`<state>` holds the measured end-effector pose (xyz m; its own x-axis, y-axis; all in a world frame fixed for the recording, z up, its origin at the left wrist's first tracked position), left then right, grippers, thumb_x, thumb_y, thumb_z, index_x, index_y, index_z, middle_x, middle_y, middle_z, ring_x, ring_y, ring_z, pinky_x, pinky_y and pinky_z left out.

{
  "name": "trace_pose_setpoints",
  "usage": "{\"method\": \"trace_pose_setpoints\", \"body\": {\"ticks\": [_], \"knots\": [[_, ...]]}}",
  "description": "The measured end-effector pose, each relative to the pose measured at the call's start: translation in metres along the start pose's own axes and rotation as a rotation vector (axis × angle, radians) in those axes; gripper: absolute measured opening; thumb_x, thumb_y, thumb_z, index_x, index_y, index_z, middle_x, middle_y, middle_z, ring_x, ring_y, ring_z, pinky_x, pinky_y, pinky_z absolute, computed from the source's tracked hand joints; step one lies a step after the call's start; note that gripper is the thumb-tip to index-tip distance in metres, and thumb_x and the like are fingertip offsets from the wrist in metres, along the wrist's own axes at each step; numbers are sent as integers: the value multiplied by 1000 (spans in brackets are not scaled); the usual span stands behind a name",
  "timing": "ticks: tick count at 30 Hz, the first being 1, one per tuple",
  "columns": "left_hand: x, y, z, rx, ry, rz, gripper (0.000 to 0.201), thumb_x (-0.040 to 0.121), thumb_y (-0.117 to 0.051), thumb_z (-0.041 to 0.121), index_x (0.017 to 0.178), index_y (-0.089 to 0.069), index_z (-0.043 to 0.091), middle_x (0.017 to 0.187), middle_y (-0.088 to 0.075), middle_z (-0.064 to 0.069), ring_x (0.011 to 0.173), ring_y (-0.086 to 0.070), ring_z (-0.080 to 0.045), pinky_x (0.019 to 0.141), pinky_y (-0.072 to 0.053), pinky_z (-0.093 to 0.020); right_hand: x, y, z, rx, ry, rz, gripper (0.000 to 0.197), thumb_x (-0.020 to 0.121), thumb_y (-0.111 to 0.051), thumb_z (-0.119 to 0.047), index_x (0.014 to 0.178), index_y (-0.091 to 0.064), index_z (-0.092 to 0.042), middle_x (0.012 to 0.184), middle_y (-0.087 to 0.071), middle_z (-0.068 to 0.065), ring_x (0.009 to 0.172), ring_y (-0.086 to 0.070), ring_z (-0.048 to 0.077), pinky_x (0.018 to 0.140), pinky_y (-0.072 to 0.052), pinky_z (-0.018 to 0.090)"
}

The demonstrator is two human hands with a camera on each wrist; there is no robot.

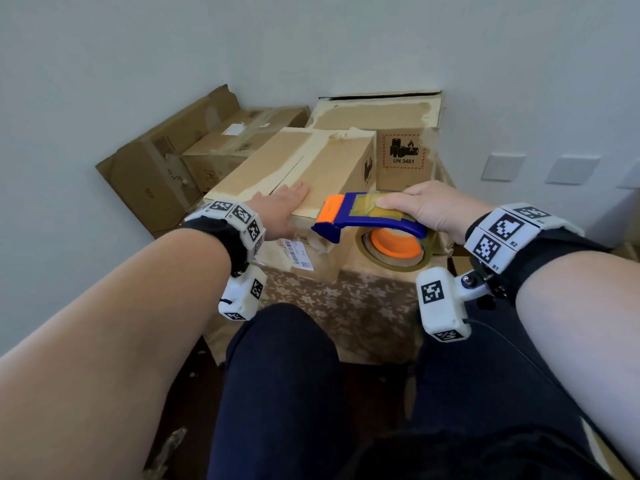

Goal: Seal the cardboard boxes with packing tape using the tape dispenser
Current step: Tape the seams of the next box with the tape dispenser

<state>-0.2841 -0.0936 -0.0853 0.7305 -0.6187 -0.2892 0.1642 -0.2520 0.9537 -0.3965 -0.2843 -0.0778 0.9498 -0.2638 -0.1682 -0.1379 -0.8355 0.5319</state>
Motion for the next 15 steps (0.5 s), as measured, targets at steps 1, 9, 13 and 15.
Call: {"method": "trace_pose_setpoints", "body": {"ticks": [1, 9, 13, 15], "knots": [[-2, 1, -1, 4, 5, 7, 89, 90, -61, 25, 152, 3, 18, 160, -1, 2, 143, -18, -19, 115, -18, -52, -1, -3, -1, 0, -1, 4, 54, 79, -64, -56, 95, -73, -5, 82, -72, 13, 70, -60, 22, 79, -48, 33], [2, 0, 23, -33, -129, 28, 85, 93, -55, 24, 152, 6, 16, 161, 5, -2, 148, -1, -21, 116, -12, -57, -5, -9, 3, 50, -44, 31, 52, 78, -66, -55, 97, -73, -7, 83, -74, 11, 72, -63, 22, 85, -50, 36], [7, 0, 31, -25, -160, 41, 98, 87, -64, 24, 152, 8, 18, 161, 5, 0, 148, 1, -23, 114, -10, -60, -3, -10, 12, 85, -46, 26, 44, 77, -67, -55, 89, -74, -14, 79, -74, 5, 76, -66, 20, 82, -50, 33], [9, -2, 33, -25, -166, 37, 102, 86, -67, 30, 152, 10, 17, 161, 6, 0, 148, 1, -23, 115, -9, -58, 0, -12, 18, 112, -44, 20, 44, 78, -66, -55, 90, -74, -14, 80, -74, 5, 76, -66, 20, 78, -49, 31]]}}
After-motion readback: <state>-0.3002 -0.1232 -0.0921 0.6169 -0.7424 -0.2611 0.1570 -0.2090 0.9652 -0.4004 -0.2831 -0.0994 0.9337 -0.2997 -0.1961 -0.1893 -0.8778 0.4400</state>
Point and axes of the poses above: each hand's wrist, its own x-axis towards the middle knuckle, its own y-axis out of the back of the hand, z = x × y, the point moved 8 cm from there along x, towards the middle knuckle
